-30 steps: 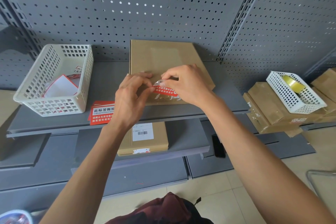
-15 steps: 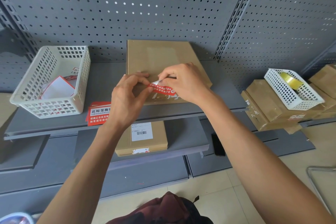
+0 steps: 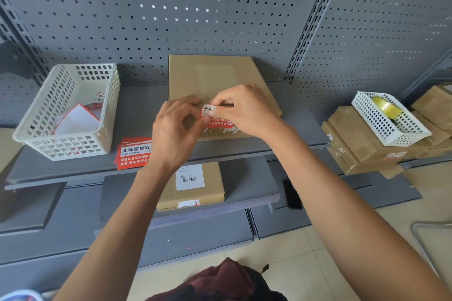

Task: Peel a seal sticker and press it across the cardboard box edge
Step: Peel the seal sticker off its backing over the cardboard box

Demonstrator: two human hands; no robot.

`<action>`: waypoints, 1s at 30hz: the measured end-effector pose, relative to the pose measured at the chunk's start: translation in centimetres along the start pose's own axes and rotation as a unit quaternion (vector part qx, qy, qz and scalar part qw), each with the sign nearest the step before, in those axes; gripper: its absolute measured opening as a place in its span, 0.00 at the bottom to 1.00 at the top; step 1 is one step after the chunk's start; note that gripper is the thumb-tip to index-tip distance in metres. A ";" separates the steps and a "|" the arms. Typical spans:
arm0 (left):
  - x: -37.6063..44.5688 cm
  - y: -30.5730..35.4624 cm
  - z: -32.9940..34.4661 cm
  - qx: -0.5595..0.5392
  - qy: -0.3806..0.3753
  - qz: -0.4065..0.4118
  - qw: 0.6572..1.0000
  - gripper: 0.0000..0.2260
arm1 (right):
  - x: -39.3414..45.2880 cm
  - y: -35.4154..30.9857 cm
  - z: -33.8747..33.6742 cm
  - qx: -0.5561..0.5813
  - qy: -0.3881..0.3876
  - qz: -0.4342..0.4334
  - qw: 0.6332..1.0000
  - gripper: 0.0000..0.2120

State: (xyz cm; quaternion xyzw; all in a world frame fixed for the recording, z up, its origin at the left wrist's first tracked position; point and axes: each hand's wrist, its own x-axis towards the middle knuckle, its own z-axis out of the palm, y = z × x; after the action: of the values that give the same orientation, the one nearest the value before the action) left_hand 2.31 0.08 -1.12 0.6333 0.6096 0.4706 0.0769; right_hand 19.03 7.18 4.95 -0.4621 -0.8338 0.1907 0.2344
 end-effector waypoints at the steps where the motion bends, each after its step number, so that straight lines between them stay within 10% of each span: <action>1: 0.0 0.1 -0.1 -0.001 -0.004 0.000 1.000 0.06 | 0.1 0.1 0.0 0.002 -0.003 0.000 1.000 0.06; 8: 0.1 0.2 -0.4 -0.002 -0.024 0.008 1.000 0.06 | 0.0 1.5 -0.9 0.145 -0.064 0.025 0.987 0.20; 30: 0.1 -0.2 -0.5 -0.005 -0.028 0.016 0.999 0.06 | -1.4 4.2 -1.1 0.161 -0.012 0.008 0.987 0.05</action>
State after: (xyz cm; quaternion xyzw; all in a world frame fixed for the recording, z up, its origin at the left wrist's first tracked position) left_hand 1.81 -0.06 -0.94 0.6551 0.5948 0.4572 0.0898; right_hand 23.16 8.21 3.34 -0.4231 -0.7911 0.3297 0.2940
